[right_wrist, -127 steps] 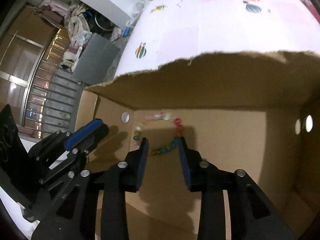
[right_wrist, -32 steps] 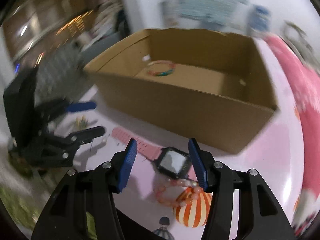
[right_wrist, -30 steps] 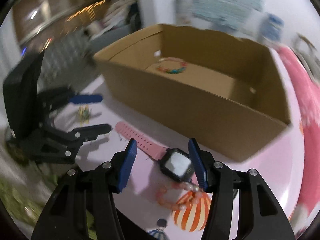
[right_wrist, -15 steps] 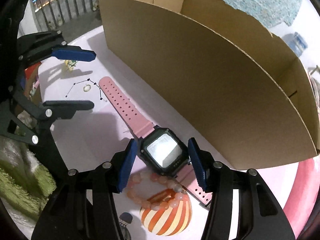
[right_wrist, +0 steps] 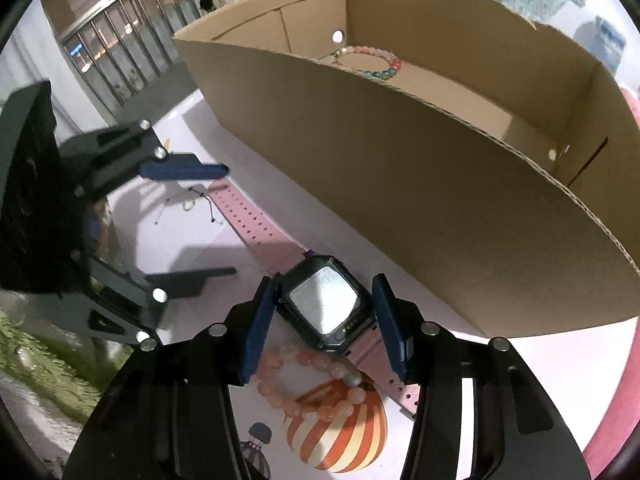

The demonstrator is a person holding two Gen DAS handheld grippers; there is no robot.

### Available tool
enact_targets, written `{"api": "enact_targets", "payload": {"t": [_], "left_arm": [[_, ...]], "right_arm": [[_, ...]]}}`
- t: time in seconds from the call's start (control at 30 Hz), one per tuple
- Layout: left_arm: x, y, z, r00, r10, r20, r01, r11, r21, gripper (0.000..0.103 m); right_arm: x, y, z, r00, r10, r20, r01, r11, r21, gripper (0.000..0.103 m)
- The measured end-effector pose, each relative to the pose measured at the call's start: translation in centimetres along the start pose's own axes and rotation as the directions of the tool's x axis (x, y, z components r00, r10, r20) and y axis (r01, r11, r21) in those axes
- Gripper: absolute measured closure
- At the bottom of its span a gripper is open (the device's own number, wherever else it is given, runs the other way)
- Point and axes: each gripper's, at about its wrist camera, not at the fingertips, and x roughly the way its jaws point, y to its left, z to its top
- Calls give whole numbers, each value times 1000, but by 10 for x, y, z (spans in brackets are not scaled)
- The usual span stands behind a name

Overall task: Organize jewelry
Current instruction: 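Grasp the pink strap with the left tool while the right tool holds the watch face, then lift the watch with both tools and carry it over the box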

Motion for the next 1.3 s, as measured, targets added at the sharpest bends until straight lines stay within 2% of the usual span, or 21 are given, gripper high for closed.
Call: {"api": "enact_targets", "payload": {"t": [0.23,0.33,0.37,0.4,0.5,0.6,0.73,0.9,0.97,1.0,1.1,1.3], "left_arm": [[10,-2,8,1000,11,-22,-10,1000,21,57],[14,0,11,1000,8,-30,-8,1000,26,64],[15,-1,13,999,8,-33,-7,1000,26,70],[16,2,14,999,7,-39,-6,1000,25,77],[17,6,16,999,-14,-46,15,1000,7,85],[15,12,19,998,-34,-45,34,999,-7,88],[19,24,25,995,-86,-59,82,995,-59,90],[25,46,34,982,-171,-77,157,976,-152,94],[28,53,35,976,-202,-82,184,965,-188,94],[30,57,35,971,-222,-86,200,957,-210,94],[33,65,38,966,-241,-91,214,948,-234,95],[28,56,28,965,-243,-100,214,948,-236,96]], "right_arm": [[-4,-18,-17,996,88,21,-89,995,53,56],[-6,-26,-20,992,120,32,-122,990,75,56],[-7,-28,-25,991,127,37,-130,988,79,56],[-10,-32,-29,990,133,41,-136,987,83,56],[2,-24,-23,989,139,57,-144,985,93,56],[1,-21,-26,989,125,76,-132,986,98,56],[-11,-15,-39,989,88,118,-102,988,119,53],[-30,-9,-60,987,-22,157,-3,988,153,53],[-33,-6,-68,986,-73,151,49,986,159,58],[-33,-5,-72,984,-102,144,79,984,158,64],[-32,-4,-77,978,-161,134,141,979,148,73],[-31,2,-74,963,-240,125,230,969,87,82]]}}
